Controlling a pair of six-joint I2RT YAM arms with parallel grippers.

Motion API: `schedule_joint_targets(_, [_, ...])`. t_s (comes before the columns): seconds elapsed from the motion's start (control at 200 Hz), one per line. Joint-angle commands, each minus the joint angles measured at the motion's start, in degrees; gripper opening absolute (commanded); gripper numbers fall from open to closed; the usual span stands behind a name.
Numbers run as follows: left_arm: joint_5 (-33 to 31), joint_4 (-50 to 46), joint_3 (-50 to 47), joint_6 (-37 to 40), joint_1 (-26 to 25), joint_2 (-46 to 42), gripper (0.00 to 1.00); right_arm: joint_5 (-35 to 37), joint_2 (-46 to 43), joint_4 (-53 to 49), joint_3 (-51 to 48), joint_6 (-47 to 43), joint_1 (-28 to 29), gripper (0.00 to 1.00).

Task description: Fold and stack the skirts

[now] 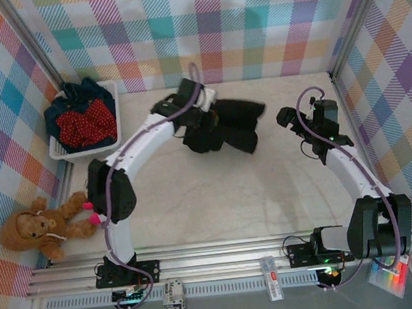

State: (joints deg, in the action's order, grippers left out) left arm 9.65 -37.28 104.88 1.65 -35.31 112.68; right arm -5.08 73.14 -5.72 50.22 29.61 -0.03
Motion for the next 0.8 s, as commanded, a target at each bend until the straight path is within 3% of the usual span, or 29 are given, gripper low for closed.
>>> schedule_joint_targets(0.0, [4.99, -4.22, -3.06, 7.31, -1.58, -1.55, 0.58, -3.45, 0.01, -4.44, 1.44, 1.34, -0.32, 0.99])
schedule_joint_targets(0.105, [11.80, 3.35, -12.10, 3.31, 0.30, -7.41, 0.79, -6.69, 0.02, -4.92, -0.38, 1.05, -0.33, 0.99])
schedule_joint_targets(0.145, [13.34, 7.48, -15.88, 0.63, 1.06, -9.74, 0.96, -8.52, 0.45, -4.82, -1.34, 0.97, -0.32, 0.99])
schedule_joint_targets(0.165, [13.62, 9.36, -17.65, -0.72, 1.47, -10.75, 1.00, -9.31, 0.63, -4.67, -1.70, 0.97, -0.27, 0.99])
schedule_joint_targets(0.245, [12.24, 14.90, -22.63, -6.15, 2.64, -13.15, 1.00, -12.76, 1.76, -3.64, -2.95, 1.03, -0.23, 0.99])
schedule_joint_targets(0.325, [4.82, 16.40, -24.48, -12.33, 3.13, -13.20, 1.00, -14.61, 3.12, -3.17, -3.72, 1.49, -0.17, 0.99])
schedule_joint_targets(0.39, [0.45, 15.25, -24.12, -17.87, 3.94, -12.02, 1.00, -9.58, 4.19, -7.06, -3.38, 3.80, -0.10, 0.99])
schedule_joint_targets(0.51, [-0.86, 15.43, -24.26, -26.37, 5.22, -9.37, 1.00, 6.19, 4.69, -18.27, -3.36, 8.33, -0.63, 0.99])
schedule_joint_targets(0.8, [-0.13, 9.52, -14.45, -31.20, 5.24, 2.41, 1.00, 7.88, 5.69, -22.48, -5.78, 3.56, -4.45, 0.99])
